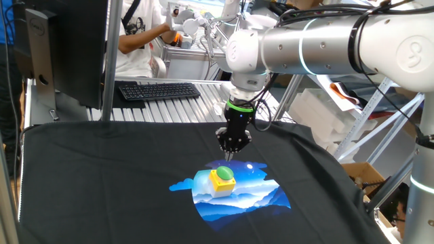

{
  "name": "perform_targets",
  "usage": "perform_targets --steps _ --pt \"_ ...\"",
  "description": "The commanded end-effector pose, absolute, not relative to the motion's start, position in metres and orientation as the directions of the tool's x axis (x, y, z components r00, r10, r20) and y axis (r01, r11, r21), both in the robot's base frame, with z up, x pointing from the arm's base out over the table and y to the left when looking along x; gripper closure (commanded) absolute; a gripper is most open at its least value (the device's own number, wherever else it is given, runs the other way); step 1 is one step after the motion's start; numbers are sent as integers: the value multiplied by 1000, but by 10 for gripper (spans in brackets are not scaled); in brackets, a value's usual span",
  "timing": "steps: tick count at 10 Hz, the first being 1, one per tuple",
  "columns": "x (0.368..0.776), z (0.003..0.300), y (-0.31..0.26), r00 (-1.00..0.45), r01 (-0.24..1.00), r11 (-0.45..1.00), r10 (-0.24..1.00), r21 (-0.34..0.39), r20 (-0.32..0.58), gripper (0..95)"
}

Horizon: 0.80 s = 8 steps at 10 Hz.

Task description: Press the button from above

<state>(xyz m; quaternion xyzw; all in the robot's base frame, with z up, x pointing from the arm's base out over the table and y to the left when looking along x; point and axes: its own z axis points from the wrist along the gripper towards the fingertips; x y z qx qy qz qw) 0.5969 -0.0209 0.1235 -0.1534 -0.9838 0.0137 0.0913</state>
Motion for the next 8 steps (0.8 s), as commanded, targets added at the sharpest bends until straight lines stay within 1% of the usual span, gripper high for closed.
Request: perform_targets --steps 1,8 --pt "598 124 -21 -936 301 952 306 -55 177 950" --pt "598 124 -21 -935 305 951 309 -52 174 950"
